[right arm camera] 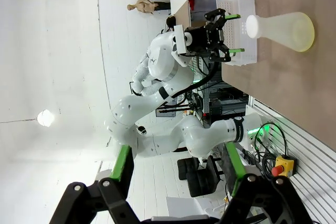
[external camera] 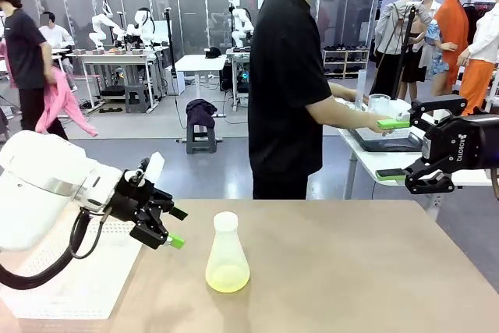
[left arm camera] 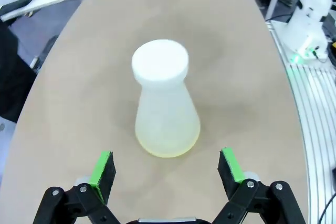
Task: Prepare the solutions needed for the experiment.
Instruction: When the human places the Big flask in the center of the table, pick up the Big flask and place it in the left Organizing basket.
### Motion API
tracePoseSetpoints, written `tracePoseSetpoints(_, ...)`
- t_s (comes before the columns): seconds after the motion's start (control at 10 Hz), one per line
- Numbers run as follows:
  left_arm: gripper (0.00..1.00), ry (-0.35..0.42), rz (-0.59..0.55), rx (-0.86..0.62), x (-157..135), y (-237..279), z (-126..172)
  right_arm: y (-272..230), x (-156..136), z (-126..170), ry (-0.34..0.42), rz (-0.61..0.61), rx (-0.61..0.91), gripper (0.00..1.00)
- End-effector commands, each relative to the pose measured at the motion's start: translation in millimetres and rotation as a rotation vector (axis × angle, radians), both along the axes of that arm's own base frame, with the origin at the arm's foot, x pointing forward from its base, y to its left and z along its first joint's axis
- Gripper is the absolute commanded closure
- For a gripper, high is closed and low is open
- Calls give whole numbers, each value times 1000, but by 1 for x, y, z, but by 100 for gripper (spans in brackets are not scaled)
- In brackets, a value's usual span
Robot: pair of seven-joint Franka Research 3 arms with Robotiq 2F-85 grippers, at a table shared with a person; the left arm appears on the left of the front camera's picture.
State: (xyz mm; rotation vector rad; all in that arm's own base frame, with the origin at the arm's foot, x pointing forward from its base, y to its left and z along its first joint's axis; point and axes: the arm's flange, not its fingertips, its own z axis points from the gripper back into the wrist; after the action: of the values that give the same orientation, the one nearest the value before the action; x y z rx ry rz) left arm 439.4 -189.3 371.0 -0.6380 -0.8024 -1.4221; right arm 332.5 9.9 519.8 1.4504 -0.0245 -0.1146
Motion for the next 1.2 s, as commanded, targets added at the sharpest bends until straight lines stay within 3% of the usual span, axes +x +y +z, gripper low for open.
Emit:
tracePoseSetpoints(0.0,0,-11,-86,-76,5,-1,-7,0,1,1,0,-1,9,15)
tracePoseSetpoints(0.2,0,-16,-140,-111,10,-6,-16,0,1,1,0,-1,9,15)
tracePoseSetpoints(1.1,0,101,-295,-313,47,-39,-61,0,1,1,0,-1,9,15)
